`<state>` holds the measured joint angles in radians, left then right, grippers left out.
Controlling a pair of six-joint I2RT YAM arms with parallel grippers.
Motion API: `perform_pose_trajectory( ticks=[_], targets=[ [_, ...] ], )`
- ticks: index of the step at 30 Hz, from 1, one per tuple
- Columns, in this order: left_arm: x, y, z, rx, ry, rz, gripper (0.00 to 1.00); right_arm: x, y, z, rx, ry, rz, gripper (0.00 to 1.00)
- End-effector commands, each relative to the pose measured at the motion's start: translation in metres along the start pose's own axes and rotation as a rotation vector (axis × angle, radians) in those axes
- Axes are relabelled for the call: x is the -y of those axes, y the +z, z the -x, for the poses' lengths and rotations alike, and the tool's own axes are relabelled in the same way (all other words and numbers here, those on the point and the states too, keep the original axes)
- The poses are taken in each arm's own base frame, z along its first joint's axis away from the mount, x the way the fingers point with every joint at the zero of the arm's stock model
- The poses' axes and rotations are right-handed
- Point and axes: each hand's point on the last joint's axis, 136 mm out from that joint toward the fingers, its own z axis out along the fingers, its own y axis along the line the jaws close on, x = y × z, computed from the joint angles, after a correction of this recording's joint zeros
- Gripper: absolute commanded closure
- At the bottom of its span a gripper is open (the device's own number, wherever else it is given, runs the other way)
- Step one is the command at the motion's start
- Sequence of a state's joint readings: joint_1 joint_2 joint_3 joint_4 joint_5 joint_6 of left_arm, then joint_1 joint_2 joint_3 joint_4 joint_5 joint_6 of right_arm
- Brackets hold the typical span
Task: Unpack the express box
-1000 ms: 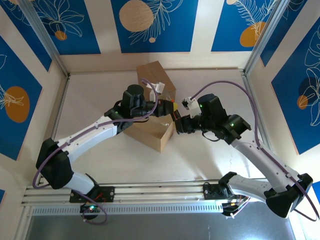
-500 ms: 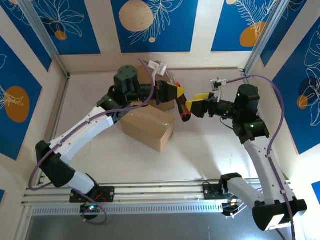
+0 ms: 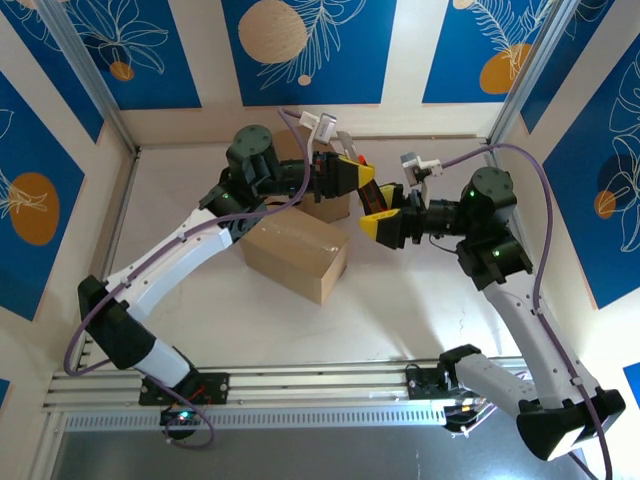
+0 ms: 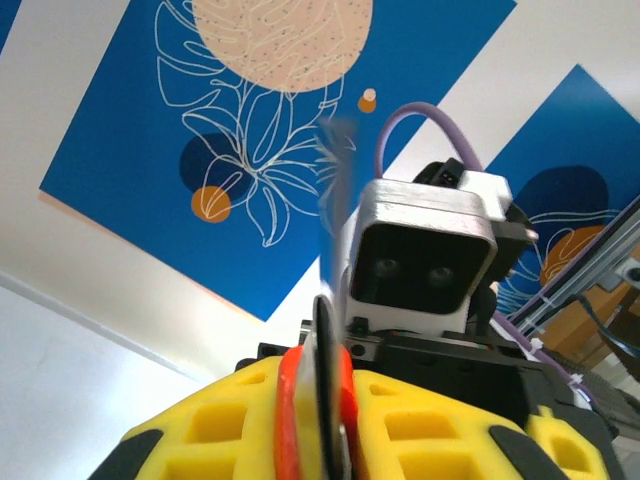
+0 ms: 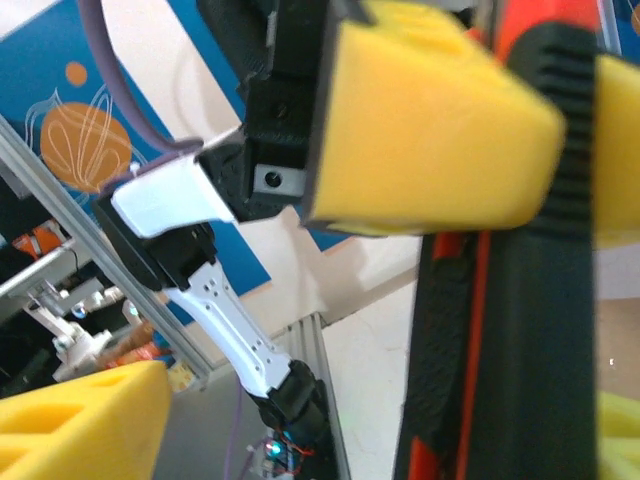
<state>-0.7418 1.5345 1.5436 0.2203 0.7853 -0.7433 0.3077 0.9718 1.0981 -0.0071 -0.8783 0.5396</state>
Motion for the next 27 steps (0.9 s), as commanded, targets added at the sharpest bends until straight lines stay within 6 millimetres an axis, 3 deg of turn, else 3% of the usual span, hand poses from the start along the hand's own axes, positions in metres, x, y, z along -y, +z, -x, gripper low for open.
perform_pose_trajectory(
  ticks=[1, 19, 24, 27],
  targets=[
    [0.0163, -0.0045, 0.0089, 0.037, 0.035, -0.049, 1.00, -0.0100, 0.0017, 0.0213, 0.039, -0.058, 0.012, 0.28],
    [0.0207, -0.0092, 0.0129, 0.074, 0.047, -0.049, 1.00, -0.0103, 0.0037, 0.0248, 0.075, -0.038, 0.016, 0.69],
    [0.0212, -0.0096, 0.0131, 0.079, 0.045, -0.053, 1.00, -0.0103, 0.0035, 0.0256, 0.087, -0.036, 0.011, 0.86],
    [0.0200, -0.0095, 0.0119, 0.080, 0.039, -0.055, 1.00, -0.0109, 0.0034, 0.0272, 0.096, -0.038, 0.011, 0.86]
  ],
)
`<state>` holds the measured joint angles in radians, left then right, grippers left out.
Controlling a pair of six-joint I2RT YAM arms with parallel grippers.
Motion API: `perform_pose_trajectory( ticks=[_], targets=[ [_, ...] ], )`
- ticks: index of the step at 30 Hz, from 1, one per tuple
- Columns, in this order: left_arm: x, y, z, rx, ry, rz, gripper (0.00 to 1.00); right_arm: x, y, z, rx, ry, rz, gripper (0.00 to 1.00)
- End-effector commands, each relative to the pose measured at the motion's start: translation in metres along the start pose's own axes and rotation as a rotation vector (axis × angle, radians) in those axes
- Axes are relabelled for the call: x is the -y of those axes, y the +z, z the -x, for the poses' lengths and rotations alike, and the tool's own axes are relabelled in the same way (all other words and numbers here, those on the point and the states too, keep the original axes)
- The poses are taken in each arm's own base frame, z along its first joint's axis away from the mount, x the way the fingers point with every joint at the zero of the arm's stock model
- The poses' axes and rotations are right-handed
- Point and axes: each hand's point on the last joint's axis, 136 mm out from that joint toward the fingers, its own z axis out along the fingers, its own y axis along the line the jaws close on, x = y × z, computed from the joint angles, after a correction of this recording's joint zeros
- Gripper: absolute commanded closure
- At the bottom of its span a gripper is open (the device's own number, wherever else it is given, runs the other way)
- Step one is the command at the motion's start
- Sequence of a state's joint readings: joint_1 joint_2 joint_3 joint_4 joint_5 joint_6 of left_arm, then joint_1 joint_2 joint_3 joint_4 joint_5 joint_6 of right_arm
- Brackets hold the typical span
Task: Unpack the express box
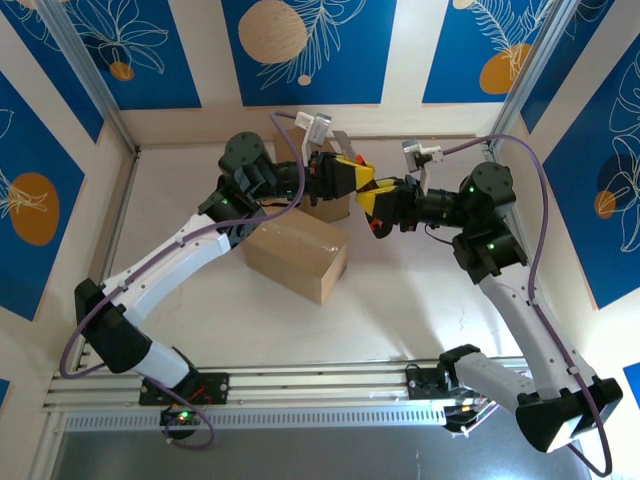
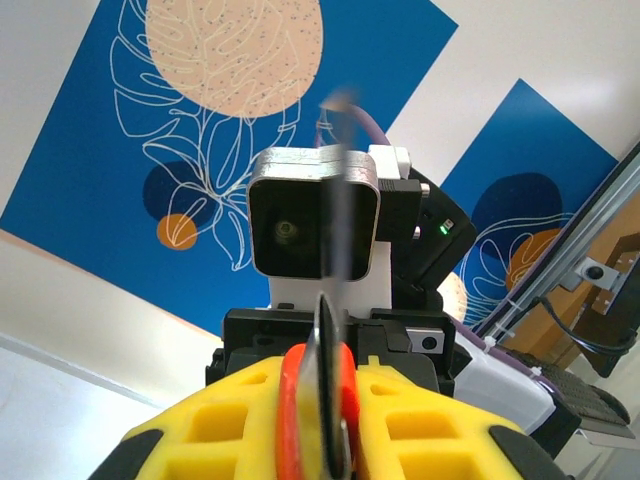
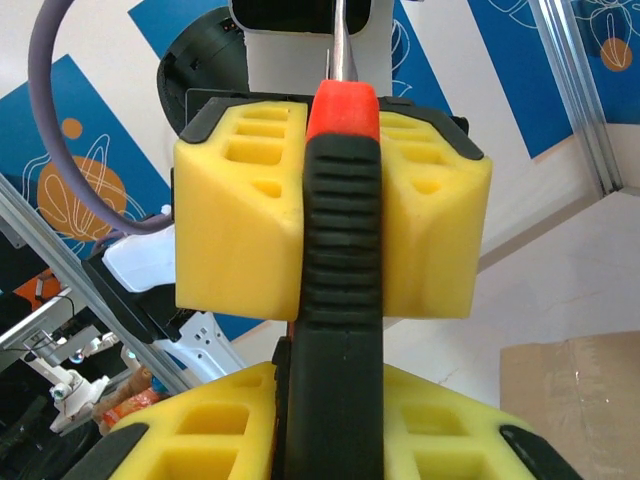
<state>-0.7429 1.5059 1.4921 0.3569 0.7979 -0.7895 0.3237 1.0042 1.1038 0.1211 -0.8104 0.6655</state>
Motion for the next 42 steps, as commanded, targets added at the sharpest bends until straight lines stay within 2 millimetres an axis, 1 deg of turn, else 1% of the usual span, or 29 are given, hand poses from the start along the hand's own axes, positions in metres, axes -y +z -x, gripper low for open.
perform_pose_trajectory(
  ticks=[1, 4, 8, 12, 14, 15, 16, 17, 19, 20, 21, 22, 23, 25, 27, 28, 29, 31, 32, 33, 34, 36, 37, 38, 40, 42],
  targets=[
    [0.003, -0.004, 0.006, 0.034, 0.003, 0.008, 1.00, -0.018, -0.003, 0.008, 0.031, -0.073, 0.031, 0.83],
    [0.003, -0.004, 0.005, 0.035, 0.001, 0.007, 1.00, -0.019, -0.003, 0.009, 0.038, -0.076, 0.032, 0.72],
    [0.003, -0.004, 0.005, 0.037, 0.001, 0.005, 1.00, -0.021, -0.003, 0.011, 0.042, -0.084, 0.036, 0.70],
    [0.004, -0.004, 0.006, 0.040, 0.000, 0.002, 1.00, -0.021, -0.003, 0.010, 0.037, -0.082, 0.041, 0.85],
    [0.004, -0.004, 0.007, 0.041, 0.003, 0.001, 1.00, -0.020, -0.003, 0.010, 0.039, -0.080, 0.036, 0.97],
    [0.004, -0.004, 0.007, 0.041, 0.003, 0.002, 1.00, -0.020, -0.003, 0.010, 0.042, -0.079, 0.032, 1.00],
    [0.004, -0.004, 0.006, 0.039, 0.005, 0.004, 1.00, -0.019, -0.003, 0.011, 0.045, -0.074, 0.026, 1.00],
    [0.003, -0.005, 0.007, 0.037, 0.007, 0.008, 0.94, -0.018, -0.003, 0.012, 0.049, -0.073, 0.019, 1.00],
    [0.000, -0.009, 0.006, 0.035, 0.018, 0.034, 0.63, -0.016, -0.003, 0.014, 0.056, -0.072, -0.008, 1.00],
    [-0.002, -0.013, 0.007, 0.040, 0.027, 0.064, 0.54, -0.014, -0.004, 0.016, 0.061, -0.074, -0.028, 1.00],
    [-0.009, -0.021, 0.007, 0.045, 0.039, 0.127, 0.46, -0.012, -0.004, 0.019, 0.062, -0.079, -0.056, 1.00],
    [-0.019, -0.033, 0.006, 0.050, 0.052, 0.233, 0.41, -0.009, -0.004, 0.021, 0.052, -0.082, -0.091, 1.00],
    [-0.031, -0.047, 0.005, 0.055, 0.063, 0.361, 0.40, -0.006, -0.004, 0.023, 0.037, -0.087, -0.126, 1.00],
    [-0.062, -0.096, -0.002, 0.054, 0.061, 0.715, 0.40, 0.005, -0.001, 0.025, -0.009, -0.097, -0.222, 1.00],
    [-0.081, -0.152, -0.013, 0.055, 0.032, 1.022, 0.40, 0.013, 0.005, 0.025, -0.061, -0.109, -0.282, 1.00],
    [-0.084, -0.180, -0.020, 0.052, 0.006, 1.149, 0.40, 0.020, 0.009, 0.024, -0.095, -0.116, -0.319, 1.00],
    [-0.085, -0.201, -0.028, 0.045, -0.018, 1.239, 0.41, 0.027, 0.013, 0.022, -0.127, -0.121, -0.350, 1.00],
    [-0.086, -0.240, -0.049, 0.016, -0.088, 1.395, 0.42, 0.046, 0.024, 0.014, -0.224, -0.146, -0.429, 1.00],
    [-0.086, -0.252, -0.058, 0.000, -0.117, 1.443, 0.43, 0.053, 0.029, 0.010, -0.263, -0.159, -0.458, 1.00],
    [-0.087, -0.264, -0.070, -0.010, -0.156, 1.484, 0.43, 0.065, 0.035, 0.003, -0.326, -0.177, -0.501, 1.00],
    [-0.090, -0.273, -0.081, -0.019, -0.194, 1.508, 0.43, 0.075, 0.041, -0.006, -0.390, -0.193, -0.540, 1.00],
    [-0.098, -0.284, -0.101, -0.027, -0.274, 1.526, 0.40, 0.097, 0.052, -0.022, -0.509, -0.220, -0.590, 1.00],
    [-0.103, -0.289, -0.110, -0.021, -0.321, 1.525, 0.40, 0.107, 0.057, -0.033, -0.579, -0.226, -0.601, 1.00],
    [-0.109, -0.292, -0.120, -0.020, -0.365, 1.519, 0.40, 0.112, 0.061, -0.038, -0.616, -0.232, -0.607, 1.00],
    [-0.125, -0.292, -0.136, 0.002, -0.463, 1.473, 0.41, 0.132, 0.070, -0.054, -0.721, -0.257, -0.641, 1.00],
    [-0.140, -0.294, -0.150, 0.021, -0.559, 1.434, 0.46, 0.146, 0.080, -0.064, -0.776, -0.280, -0.658, 1.00]
  ],
)
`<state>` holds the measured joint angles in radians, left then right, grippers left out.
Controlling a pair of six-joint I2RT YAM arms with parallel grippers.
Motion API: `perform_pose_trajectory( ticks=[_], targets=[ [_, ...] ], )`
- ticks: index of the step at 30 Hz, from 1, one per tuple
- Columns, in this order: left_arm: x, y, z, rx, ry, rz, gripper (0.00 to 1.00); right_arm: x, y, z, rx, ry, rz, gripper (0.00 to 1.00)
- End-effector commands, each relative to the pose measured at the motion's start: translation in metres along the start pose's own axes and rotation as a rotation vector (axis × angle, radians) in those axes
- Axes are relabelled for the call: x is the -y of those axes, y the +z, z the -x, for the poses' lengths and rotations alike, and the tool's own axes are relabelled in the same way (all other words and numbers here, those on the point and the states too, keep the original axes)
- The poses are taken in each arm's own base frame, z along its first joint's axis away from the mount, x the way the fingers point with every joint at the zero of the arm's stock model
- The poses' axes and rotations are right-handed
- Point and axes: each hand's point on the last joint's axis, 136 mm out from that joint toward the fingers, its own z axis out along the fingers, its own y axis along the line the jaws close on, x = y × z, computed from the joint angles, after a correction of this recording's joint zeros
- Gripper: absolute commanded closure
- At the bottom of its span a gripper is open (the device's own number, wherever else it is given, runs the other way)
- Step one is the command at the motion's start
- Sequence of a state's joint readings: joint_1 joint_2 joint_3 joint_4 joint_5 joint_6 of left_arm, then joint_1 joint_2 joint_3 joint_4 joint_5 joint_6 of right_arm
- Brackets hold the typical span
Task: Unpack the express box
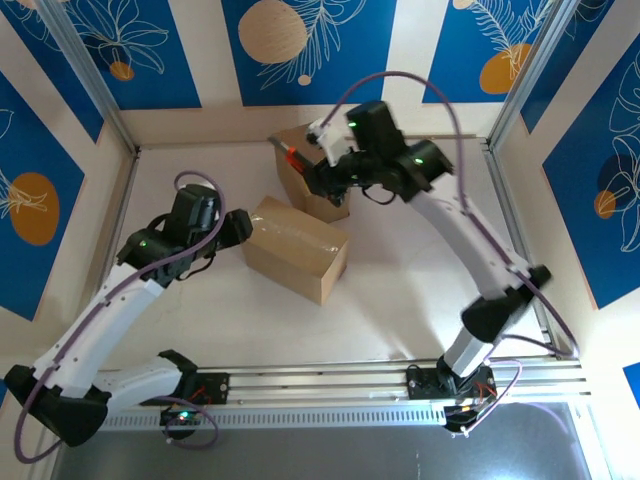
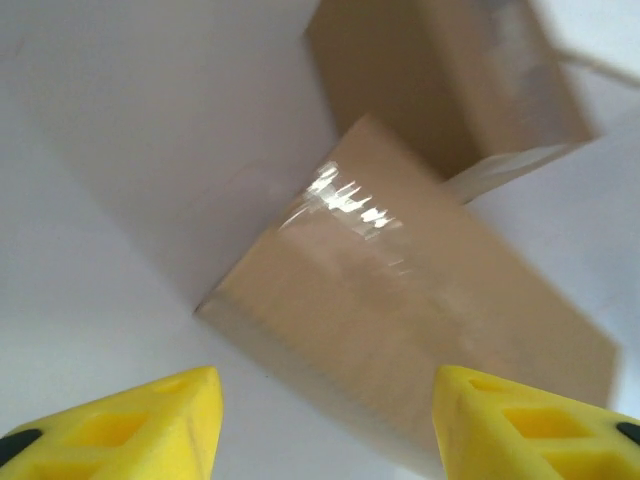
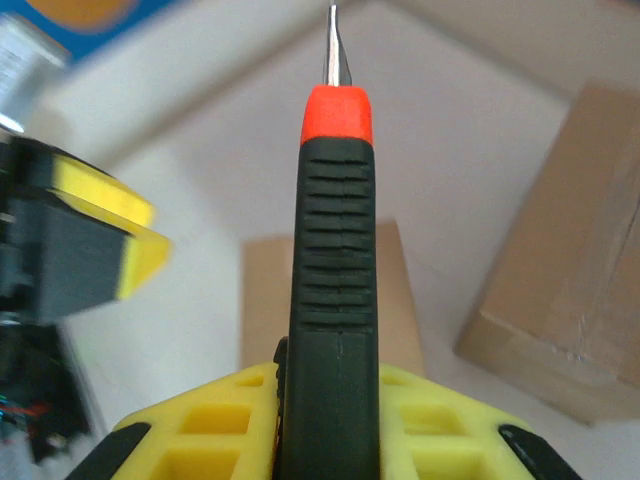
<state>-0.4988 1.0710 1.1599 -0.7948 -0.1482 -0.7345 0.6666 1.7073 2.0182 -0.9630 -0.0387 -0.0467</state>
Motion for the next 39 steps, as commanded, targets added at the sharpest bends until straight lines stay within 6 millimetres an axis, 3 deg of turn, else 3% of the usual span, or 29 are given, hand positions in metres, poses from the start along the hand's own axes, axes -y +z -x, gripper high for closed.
perform_pose_trajectory(
  ticks=[1, 8, 13, 16, 27, 39],
  targets=[
    [-0.009, 0.020, -0.017, -0.101, -0.149, -0.042, 0.49, 0.014, 0.015, -0.031, -0.177, -0.095, -0.096, 1.00],
    [-0.027, 0.040, -0.019, -0.081, -0.269, -0.030, 0.51, 0.005, 0.052, -0.043, -0.252, -0.155, -0.056, 1.00],
    [-0.021, 0.056, -0.019, -0.087, -0.322, -0.082, 0.32, -0.002, 0.073, -0.052, -0.312, -0.210, -0.033, 1.00],
    [-0.018, 0.064, -0.020, -0.093, -0.341, -0.100, 0.28, -0.005, 0.081, -0.053, -0.331, -0.234, -0.024, 1.00],
    [-0.021, 0.085, -0.013, -0.052, -0.406, -0.124, 0.28, -0.005, 0.098, -0.058, -0.363, -0.254, -0.010, 1.00],
    [-0.033, 0.098, -0.023, -0.053, -0.424, -0.090, 0.28, -0.001, 0.100, -0.068, -0.406, -0.263, -0.021, 1.00]
  ],
)
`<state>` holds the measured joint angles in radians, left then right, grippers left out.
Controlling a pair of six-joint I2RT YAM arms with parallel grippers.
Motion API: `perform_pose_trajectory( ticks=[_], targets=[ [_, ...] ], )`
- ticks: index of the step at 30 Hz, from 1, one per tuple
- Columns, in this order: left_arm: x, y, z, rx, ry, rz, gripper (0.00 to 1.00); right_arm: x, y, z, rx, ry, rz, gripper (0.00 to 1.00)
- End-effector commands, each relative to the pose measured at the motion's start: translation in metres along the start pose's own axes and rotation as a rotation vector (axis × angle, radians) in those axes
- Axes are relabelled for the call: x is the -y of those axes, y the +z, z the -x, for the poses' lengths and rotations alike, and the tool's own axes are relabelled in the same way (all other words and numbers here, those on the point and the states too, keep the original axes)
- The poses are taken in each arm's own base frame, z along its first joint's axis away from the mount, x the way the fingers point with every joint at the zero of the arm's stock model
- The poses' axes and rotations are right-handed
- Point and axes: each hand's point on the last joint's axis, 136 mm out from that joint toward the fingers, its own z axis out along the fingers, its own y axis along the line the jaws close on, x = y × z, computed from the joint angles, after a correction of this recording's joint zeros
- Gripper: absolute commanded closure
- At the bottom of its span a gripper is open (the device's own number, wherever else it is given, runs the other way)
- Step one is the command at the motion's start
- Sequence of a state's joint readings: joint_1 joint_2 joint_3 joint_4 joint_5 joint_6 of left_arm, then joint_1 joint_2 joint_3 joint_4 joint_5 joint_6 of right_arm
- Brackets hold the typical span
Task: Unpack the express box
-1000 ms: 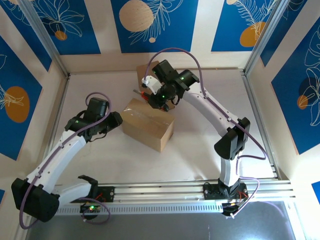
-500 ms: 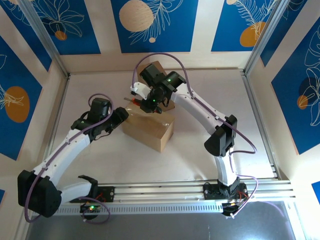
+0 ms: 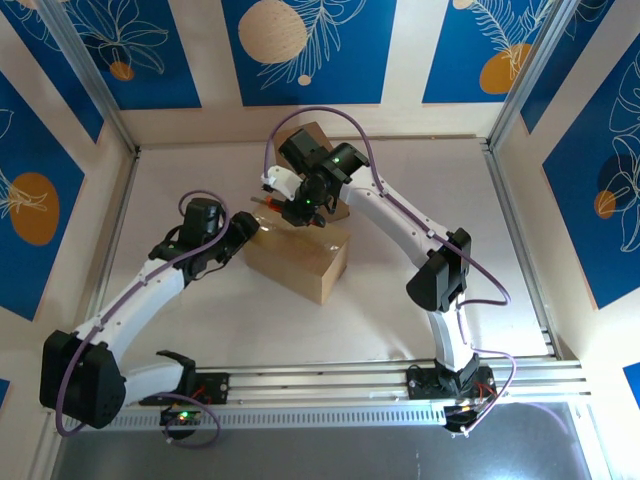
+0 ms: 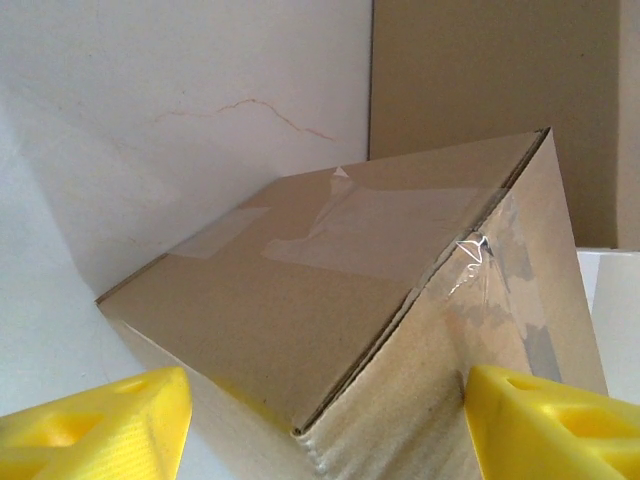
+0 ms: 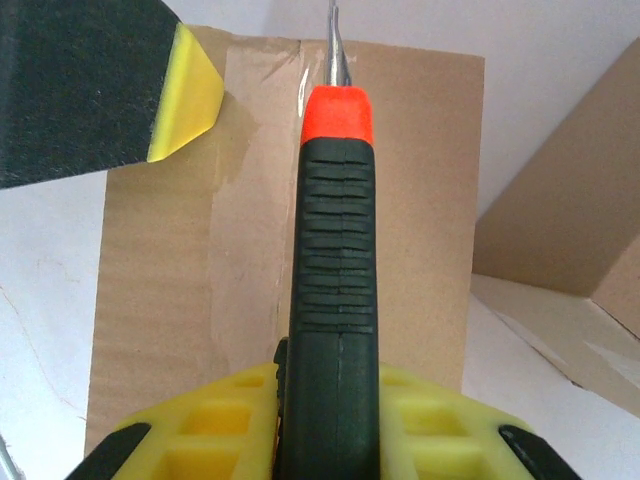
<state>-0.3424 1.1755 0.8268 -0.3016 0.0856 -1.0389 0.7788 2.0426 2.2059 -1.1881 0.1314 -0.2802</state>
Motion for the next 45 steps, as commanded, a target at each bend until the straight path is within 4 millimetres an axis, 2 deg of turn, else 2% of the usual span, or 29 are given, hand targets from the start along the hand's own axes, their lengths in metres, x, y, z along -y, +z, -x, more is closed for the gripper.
perform_pose_trajectory(
  ticks=[1, 8, 15, 24, 30, 45],
  targets=[
    [-0.015, 0.002, 0.002, 0.013, -0.008, 0.042, 0.28, -0.001, -0.003, -0.001, -0.012, -0.023, 0.000, 1.00],
    [-0.029, 0.003, 0.007, 0.039, 0.019, 0.082, 0.30, 0.000, 0.001, 0.000, -0.017, 0.003, -0.010, 1.00],
    [-0.027, 0.011, 0.017, 0.034, 0.036, 0.077, 0.32, -0.006, 0.008, 0.000, -0.037, 0.015, -0.013, 1.00],
    [-0.031, 0.016, 0.012, 0.017, 0.021, 0.082, 0.33, -0.008, 0.018, 0.003, -0.061, 0.067, -0.030, 1.00],
    [-0.032, 0.014, 0.010, 0.007, 0.008, 0.085, 0.35, 0.000, 0.019, 0.003, -0.067, 0.108, -0.070, 1.00],
    [-0.038, 0.003, 0.010, -0.020, -0.007, 0.137, 0.37, -0.016, 0.021, 0.006, -0.073, 0.113, -0.055, 1.00]
  ],
)
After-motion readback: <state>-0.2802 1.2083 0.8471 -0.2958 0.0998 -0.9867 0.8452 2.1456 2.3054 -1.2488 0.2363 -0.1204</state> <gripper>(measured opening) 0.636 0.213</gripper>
